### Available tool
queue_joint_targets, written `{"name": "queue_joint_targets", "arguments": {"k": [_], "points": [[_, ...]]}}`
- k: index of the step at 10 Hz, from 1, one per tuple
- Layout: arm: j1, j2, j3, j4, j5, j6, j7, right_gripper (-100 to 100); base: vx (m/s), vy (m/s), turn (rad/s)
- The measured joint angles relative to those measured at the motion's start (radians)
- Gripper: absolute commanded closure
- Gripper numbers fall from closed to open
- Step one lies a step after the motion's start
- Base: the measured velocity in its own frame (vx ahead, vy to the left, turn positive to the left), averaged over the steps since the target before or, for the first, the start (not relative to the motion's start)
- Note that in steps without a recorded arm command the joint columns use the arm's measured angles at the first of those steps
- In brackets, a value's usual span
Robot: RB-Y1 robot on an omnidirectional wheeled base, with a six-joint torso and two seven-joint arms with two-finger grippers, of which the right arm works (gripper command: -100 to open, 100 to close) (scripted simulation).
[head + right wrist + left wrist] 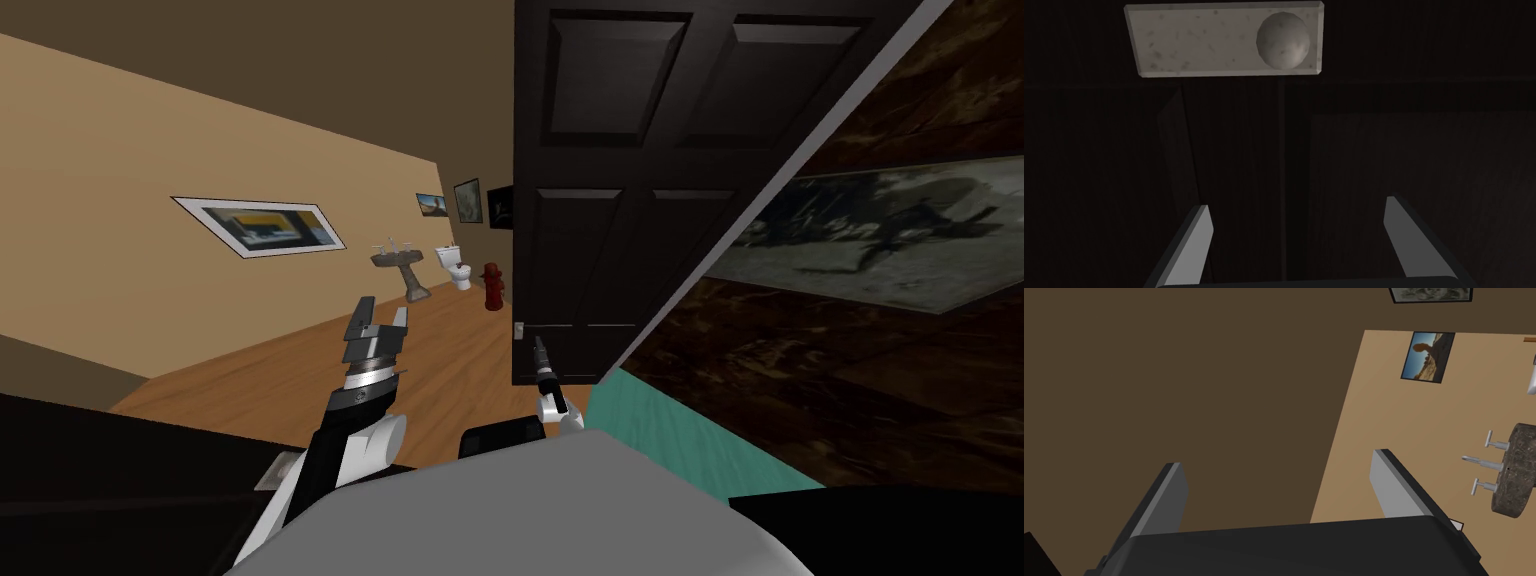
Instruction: Push the door open
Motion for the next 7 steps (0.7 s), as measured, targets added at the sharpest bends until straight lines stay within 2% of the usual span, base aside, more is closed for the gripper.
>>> {"name": "queue_joint_targets", "arguments": {"k": [1,3,5,6,7], "points": [[-0.002,-0.004,-0.002,0.002,0.0,0.001,-0.001,-100,0.218,0.066,0.028],[-0.009,0.0,-0.008,0.012,-0.001,-0.005,-0.004,-100,0.206,0.059,0.024],[-0.013,0.022,-0.014,0.016,-0.001,-0.006,-0.006,-100,0.139,0.072,0.003],[-0.012,0.023,-0.014,0.015,-0.001,-0.006,-0.006,100,-0.017,-0.006,0.006],[-0.012,0.022,-0.014,0.015,-0.001,-0.006,-0.006,100,-0.032,-0.019,0.017]]}}
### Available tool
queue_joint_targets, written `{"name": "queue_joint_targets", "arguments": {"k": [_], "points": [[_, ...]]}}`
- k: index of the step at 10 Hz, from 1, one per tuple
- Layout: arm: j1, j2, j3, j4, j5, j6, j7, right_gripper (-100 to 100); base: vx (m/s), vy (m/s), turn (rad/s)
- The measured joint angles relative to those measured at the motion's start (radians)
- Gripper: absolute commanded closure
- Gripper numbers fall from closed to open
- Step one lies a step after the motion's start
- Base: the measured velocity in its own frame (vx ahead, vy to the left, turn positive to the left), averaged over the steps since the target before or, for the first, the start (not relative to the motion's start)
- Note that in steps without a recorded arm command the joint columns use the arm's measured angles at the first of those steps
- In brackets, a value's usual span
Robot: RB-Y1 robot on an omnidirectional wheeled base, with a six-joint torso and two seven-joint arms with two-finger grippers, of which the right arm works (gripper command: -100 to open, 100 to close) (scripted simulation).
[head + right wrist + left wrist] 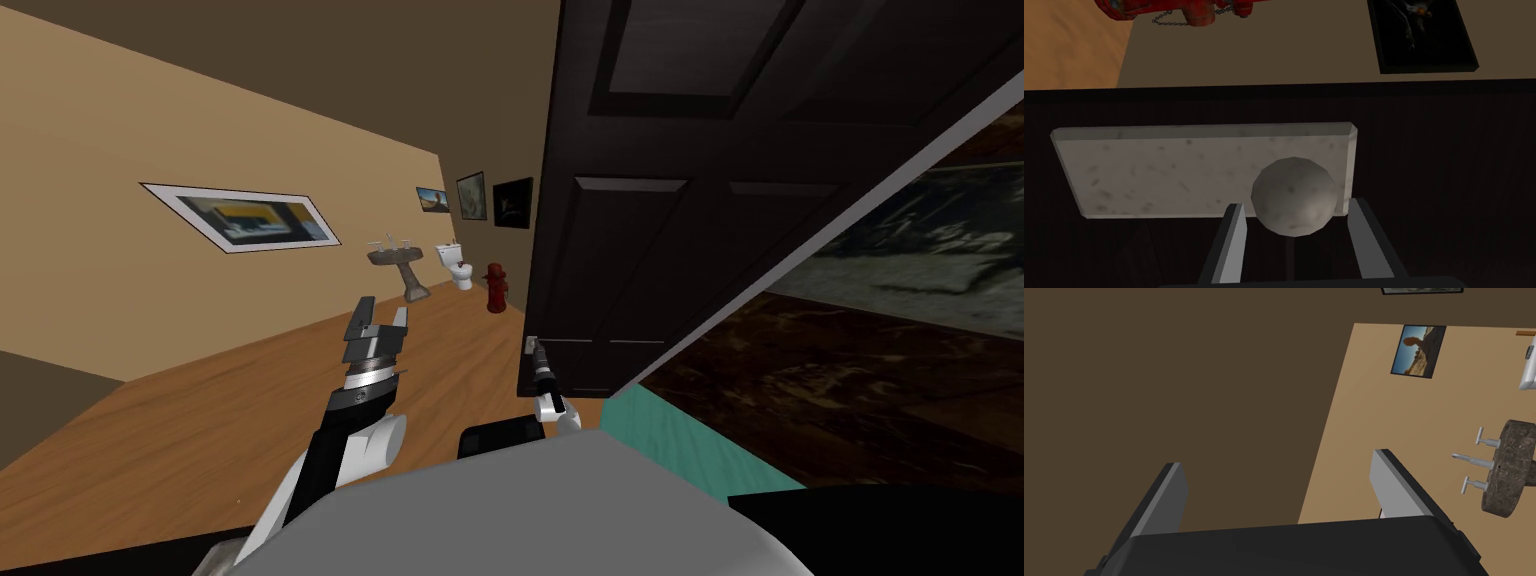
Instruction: Push the door open
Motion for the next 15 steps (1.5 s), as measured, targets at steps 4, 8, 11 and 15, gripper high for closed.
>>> {"name": "queue_joint_targets", "arguments": {"k": [4,8,11,15], "points": [[0.001,0.002,0.003,0.002,0.001,0.004,0.0,100,-0.008,-0.005,0.005],[0.008,-0.012,-0.016,0.009,-0.013,0.001,0.009,100,0.135,0.06,-0.054],[0.001,-0.037,-0.032,0.002,-0.024,0.01,0.01,-100,0.066,-0.02,-0.192],[-0.051,-0.042,0.016,0.077,0.013,-0.013,-0.027,-100,-0.112,-0.084,-0.304]]}}
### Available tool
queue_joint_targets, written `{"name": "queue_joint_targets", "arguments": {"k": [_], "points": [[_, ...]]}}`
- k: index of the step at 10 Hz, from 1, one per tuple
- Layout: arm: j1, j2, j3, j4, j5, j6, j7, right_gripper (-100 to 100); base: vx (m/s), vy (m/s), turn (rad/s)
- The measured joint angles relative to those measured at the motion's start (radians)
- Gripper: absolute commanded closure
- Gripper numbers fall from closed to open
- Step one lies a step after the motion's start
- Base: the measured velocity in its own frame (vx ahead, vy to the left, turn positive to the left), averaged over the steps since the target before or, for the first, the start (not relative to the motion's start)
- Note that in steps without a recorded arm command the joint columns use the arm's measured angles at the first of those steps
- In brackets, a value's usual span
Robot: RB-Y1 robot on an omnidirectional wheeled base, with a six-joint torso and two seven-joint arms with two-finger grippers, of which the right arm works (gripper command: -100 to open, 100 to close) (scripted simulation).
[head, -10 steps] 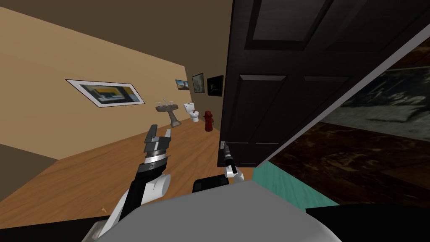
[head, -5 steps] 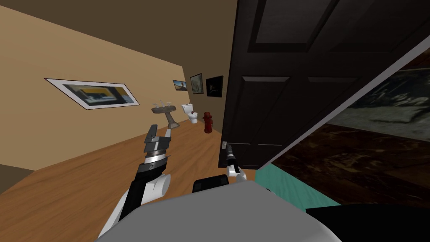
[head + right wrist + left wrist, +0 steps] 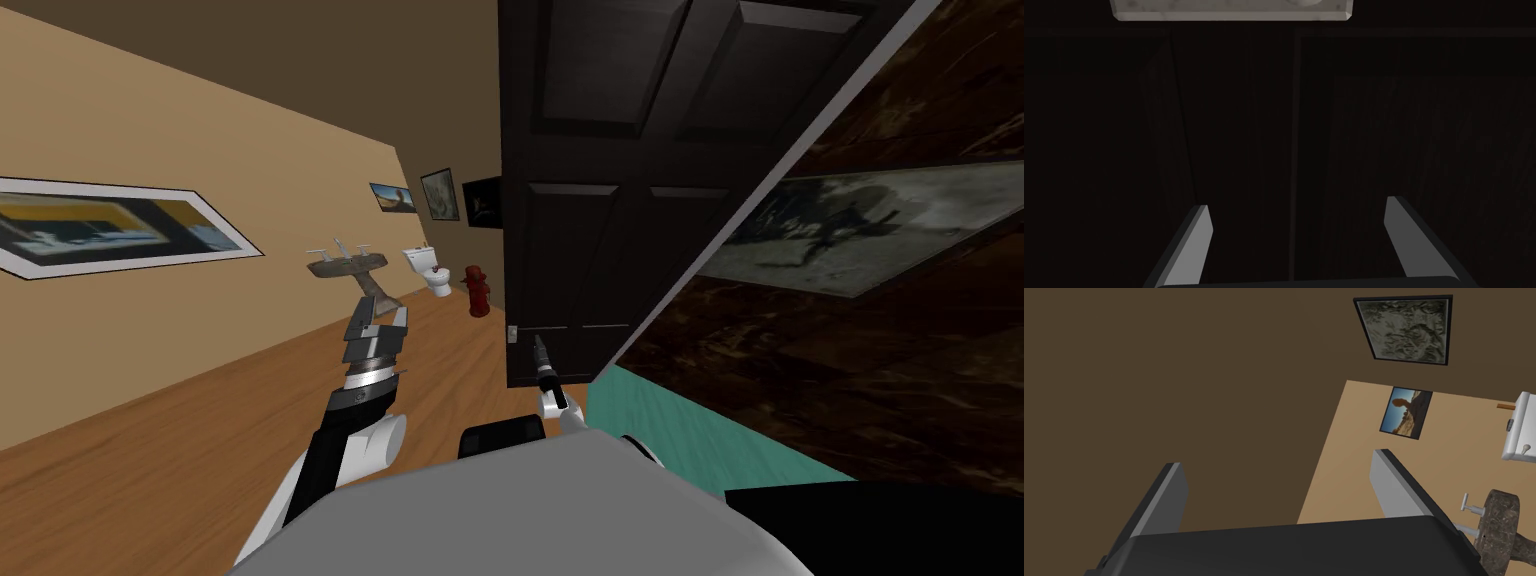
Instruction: Push the door open
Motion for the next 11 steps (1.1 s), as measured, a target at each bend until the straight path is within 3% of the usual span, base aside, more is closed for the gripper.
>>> {"name": "queue_joint_targets", "arguments": {"k": [1,2,3,5,8,10,11], "points": [[-0.011,0.012,0.013,0.022,0.01,-0.011,-0.01,-100,-0.091,0.013,-0.048],[0.003,0.018,0.02,-0.009,0.016,0.002,-0.01,-100,-0.098,0.061,-0.217],[-0.031,0.033,0.027,0.049,0.021,-0.016,-0.018,-100,-0.095,0.076,-0.084],[-0.012,0.04,0.036,0.009,0.028,0.0,-0.021,-100,-0.074,0.071,-0.04],[-0.019,0.066,0.049,0.014,0.038,0.004,-0.03,-100,-0.148,0.149,-0.067],[-0.021,0.075,0.052,0.019,0.04,0.001,-0.031,-100,0.023,-0.003,-0.005],[-0.015,0.069,0.052,0.008,0.04,0.005,-0.03,-100,0.136,-0.122,0.002]]}}
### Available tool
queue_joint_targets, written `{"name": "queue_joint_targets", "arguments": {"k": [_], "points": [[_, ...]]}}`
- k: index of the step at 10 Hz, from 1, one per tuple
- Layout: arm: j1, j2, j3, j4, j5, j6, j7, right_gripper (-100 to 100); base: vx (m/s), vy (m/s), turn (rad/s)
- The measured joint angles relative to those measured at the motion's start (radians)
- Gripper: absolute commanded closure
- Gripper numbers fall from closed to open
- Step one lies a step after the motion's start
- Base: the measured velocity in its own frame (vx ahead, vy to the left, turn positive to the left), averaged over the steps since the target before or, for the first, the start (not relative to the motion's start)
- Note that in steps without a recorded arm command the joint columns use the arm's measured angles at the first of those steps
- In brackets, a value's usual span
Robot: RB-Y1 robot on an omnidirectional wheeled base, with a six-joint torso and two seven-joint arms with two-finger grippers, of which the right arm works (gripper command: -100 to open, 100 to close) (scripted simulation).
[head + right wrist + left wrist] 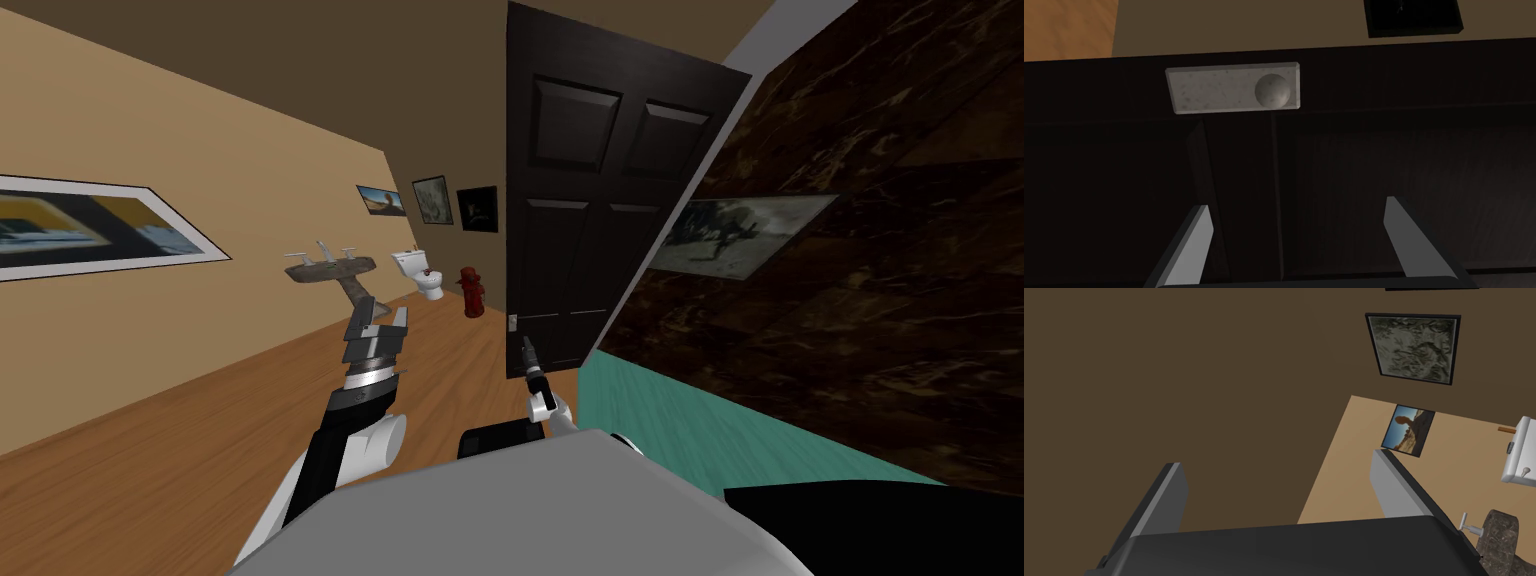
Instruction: Push the door open
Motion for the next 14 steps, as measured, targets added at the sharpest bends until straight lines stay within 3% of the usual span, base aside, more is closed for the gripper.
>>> {"name": "queue_joint_targets", "arguments": {"k": [3,6,8,10,11,14], "points": [[-0.018,-0.027,-0.005,0.032,-0.003,-0.015,-0.004,-100,0.208,-0.097,0.019],[-0.012,-0.052,-0.01,0.023,-0.003,-0.015,0.0,-100,0.212,0.064,0.028],[-0.01,-0.05,-0.013,0.02,-0.004,-0.016,0.001,-100,0.158,0.137,0.03],[-0.005,-0.03,-0.016,0.013,-0.005,-0.017,0.001,-100,0.104,0.09,-0.001],[-0.003,-0.03,-0.017,0.011,-0.005,-0.017,0.001,100,-0.013,-0.006,0.019],[-0.005,-0.03,-0.016,0.013,-0.005,-0.017,0.001,100,-0.015,-0.02,0.004]]}}
